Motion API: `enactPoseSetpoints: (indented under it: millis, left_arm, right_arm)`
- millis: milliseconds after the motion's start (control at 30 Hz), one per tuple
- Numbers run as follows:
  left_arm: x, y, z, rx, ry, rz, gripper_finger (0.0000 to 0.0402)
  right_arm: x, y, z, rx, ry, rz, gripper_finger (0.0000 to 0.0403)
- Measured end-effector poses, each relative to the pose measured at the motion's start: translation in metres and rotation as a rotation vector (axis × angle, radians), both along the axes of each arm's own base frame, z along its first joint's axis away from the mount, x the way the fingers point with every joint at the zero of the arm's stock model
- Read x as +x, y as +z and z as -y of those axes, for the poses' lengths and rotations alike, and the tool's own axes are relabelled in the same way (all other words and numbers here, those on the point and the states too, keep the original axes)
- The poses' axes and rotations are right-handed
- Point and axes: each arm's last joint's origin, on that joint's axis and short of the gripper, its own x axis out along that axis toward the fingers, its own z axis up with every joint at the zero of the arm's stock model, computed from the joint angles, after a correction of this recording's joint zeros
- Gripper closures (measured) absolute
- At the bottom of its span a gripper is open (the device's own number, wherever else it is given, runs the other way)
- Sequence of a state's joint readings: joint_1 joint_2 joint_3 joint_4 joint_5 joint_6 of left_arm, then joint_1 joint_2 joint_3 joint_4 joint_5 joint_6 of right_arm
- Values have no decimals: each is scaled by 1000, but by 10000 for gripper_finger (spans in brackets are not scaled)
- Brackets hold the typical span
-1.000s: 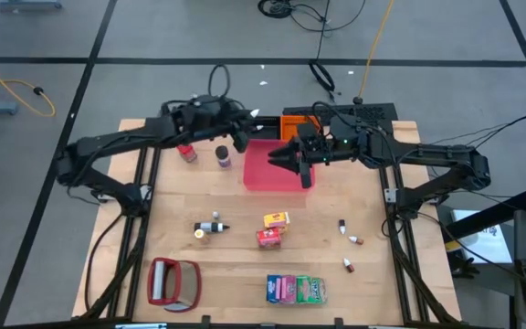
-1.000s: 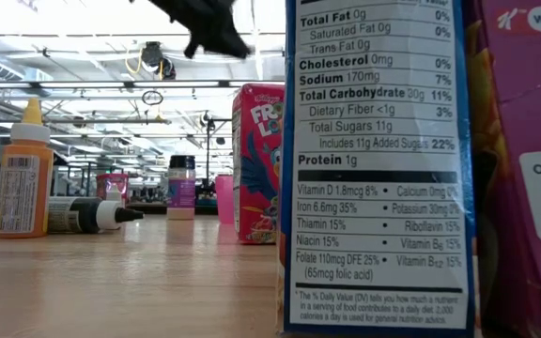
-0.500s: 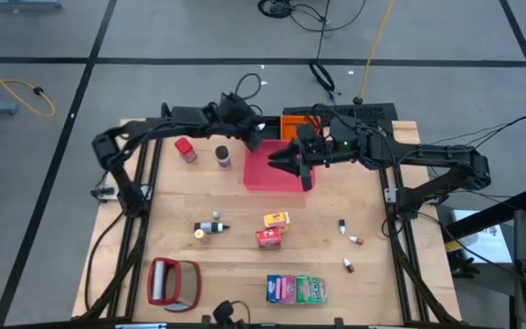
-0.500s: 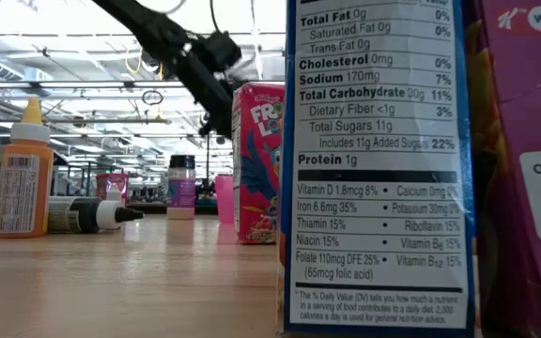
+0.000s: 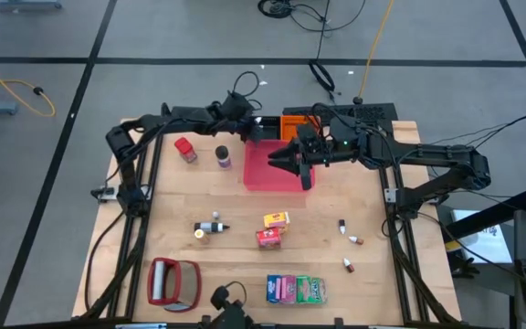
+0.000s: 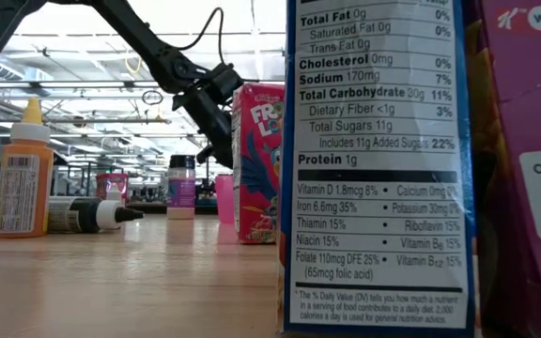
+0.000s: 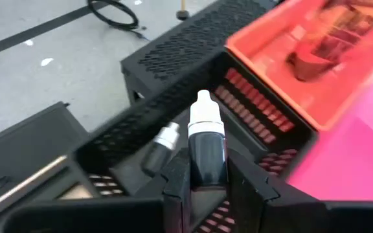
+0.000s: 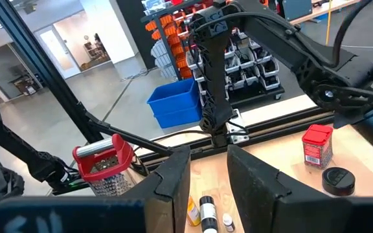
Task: Pick & Place Kitchen Items
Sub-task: Put the small brown food coloring bottle into the black bin, then put the small purple food coloring bottle into the black bin
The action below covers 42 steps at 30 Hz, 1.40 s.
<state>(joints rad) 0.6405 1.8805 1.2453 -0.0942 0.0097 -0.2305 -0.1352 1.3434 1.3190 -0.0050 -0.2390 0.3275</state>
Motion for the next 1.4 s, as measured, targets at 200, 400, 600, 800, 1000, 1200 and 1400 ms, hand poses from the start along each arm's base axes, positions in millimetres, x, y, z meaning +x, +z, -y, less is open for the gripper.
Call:
enactPoseSetpoints:
  millis: [200, 400, 600, 800, 1000, 1200, 1400]
  left_arm:
    - [-7, 0, -8, -30, 50, 21, 316]
    - [-7, -1, -9, -35, 54, 17, 280]
    - [-7, -1, -9, -37, 53, 17, 251]
    - [-6, -1, -7, -41, 44, 19, 234]
    - [-3, 0, -2, -101, -45, 61, 231]
    - [-1, 4, 3, -168, -141, 114, 231]
    - [1, 21, 13, -128, -178, 145, 231]
  right_arm:
    - [0, 0, 0, -7, 0, 1, 308]
    - [0, 0, 0, -18, -2, 2, 309]
    - [0, 0, 0, -19, -3, 2, 310]
    - [0, -2, 0, -16, -3, -20, 310]
    - [-2, -12, 0, -2, -1, -121, 309]
    - [-8, -21, -3, 17, 73, -235, 309]
    - [-26, -29, -7, 81, 114, -405, 309]
